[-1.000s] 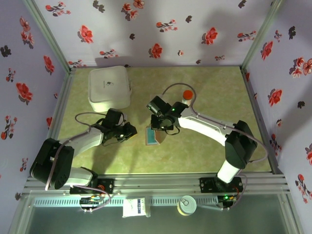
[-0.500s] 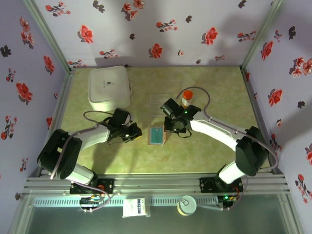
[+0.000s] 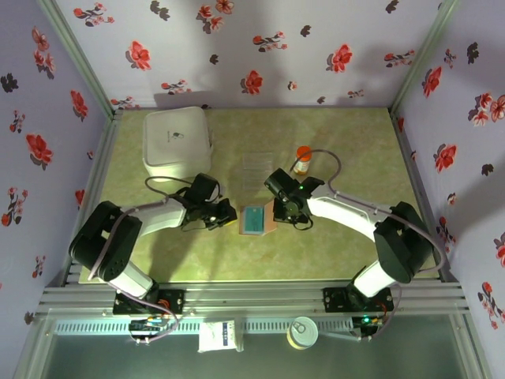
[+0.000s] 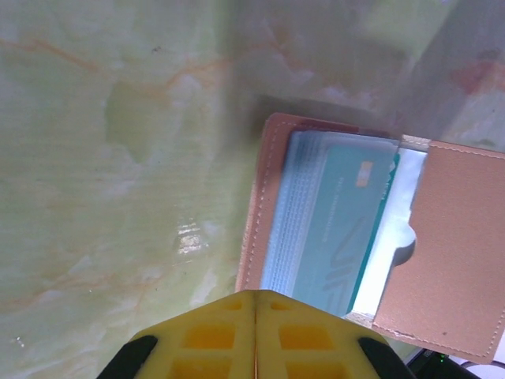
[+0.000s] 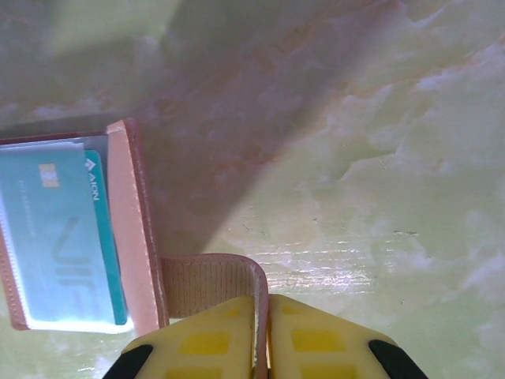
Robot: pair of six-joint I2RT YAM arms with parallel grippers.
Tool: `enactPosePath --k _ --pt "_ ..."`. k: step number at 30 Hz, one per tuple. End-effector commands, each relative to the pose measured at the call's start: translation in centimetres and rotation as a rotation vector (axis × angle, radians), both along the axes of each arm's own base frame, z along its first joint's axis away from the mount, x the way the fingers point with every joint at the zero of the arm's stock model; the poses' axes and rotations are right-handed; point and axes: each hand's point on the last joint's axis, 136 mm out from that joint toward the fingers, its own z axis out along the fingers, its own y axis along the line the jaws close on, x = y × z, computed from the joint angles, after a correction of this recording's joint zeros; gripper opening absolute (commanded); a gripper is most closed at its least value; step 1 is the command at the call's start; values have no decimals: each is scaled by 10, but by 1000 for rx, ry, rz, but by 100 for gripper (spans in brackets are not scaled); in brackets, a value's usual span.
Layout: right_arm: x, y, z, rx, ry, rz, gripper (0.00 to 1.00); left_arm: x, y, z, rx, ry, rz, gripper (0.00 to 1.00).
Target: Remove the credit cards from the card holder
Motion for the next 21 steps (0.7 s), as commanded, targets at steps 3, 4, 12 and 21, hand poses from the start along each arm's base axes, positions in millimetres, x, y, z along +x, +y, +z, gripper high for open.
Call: enactPosePath --k 3,4,12,21 --pt "3 -6 -16 -35 5 1 13 2 -7 0 -3 13 -12 7" --pt "3 -6 -17 -37 7 0 13 2 -7 0 -2 14 -12 7" --pt "1 -13 -29 -75 23 -4 12 5 -1 3 35 -5 -3 6" --pt "8 2 -39 -47 41 13 12 5 9 1 101 -14 -7 6"
